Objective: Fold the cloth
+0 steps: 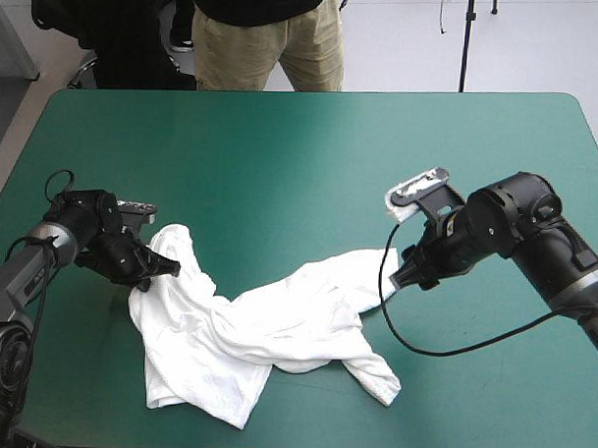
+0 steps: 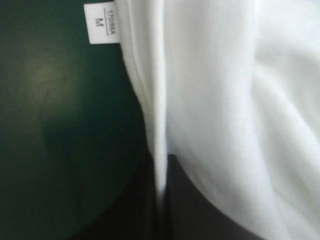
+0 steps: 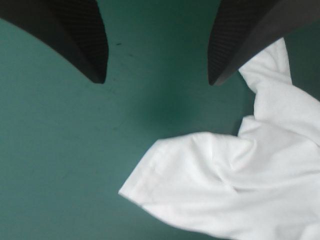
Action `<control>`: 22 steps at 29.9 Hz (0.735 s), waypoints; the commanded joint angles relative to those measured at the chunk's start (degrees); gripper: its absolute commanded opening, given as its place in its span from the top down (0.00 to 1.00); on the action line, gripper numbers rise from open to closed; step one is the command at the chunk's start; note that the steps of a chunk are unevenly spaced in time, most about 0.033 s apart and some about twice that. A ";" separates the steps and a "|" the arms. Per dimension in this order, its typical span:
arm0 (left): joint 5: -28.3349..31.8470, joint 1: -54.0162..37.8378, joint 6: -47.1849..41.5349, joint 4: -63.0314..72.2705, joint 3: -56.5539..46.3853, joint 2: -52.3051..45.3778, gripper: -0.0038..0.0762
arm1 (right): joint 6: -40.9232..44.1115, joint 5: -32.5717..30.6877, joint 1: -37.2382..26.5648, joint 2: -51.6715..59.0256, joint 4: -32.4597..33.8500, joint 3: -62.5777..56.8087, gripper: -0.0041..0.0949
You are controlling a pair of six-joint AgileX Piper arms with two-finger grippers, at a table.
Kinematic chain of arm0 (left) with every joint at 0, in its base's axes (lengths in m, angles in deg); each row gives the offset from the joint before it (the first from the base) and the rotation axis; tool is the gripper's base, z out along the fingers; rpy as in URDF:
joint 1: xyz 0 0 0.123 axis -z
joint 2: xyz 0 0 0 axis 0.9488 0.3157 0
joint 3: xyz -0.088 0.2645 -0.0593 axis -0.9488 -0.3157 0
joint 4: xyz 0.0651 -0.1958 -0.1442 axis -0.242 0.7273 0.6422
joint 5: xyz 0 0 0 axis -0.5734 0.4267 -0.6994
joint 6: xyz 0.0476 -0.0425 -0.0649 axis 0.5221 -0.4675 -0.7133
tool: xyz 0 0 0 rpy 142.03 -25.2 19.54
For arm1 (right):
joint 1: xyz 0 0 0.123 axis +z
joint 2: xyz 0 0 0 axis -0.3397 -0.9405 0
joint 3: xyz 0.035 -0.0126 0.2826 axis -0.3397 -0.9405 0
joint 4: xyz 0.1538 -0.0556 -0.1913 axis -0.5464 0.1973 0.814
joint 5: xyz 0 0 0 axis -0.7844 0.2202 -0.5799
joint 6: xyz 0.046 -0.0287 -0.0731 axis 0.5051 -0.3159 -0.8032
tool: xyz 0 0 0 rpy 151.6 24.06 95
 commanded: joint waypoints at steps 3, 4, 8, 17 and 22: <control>1.32 0.06 -0.14 1.52 1.37 -1.68 0.97 | -0.17 13.55 -1.23 0.39 -2.32 -7.48 0.38; 1.32 0.06 -0.14 1.55 1.37 -1.68 0.97 | 0.53 16.33 -1.23 -0.46 -3.02 -7.99 0.37; 1.32 0.06 -0.03 1.88 1.37 -1.68 0.97 | 1.57 21.80 -1.23 -6.20 -4.65 -7.90 0.33; 1.32 0.06 0.06 2.25 1.37 -1.68 0.97 | 3.02 28.55 -1.23 -19.01 -4.94 -7.67 0.34; 1.32 0.06 0.06 2.25 1.37 -1.68 0.97 | 4.23 29.67 -1.23 -21.56 -4.84 -7.67 0.44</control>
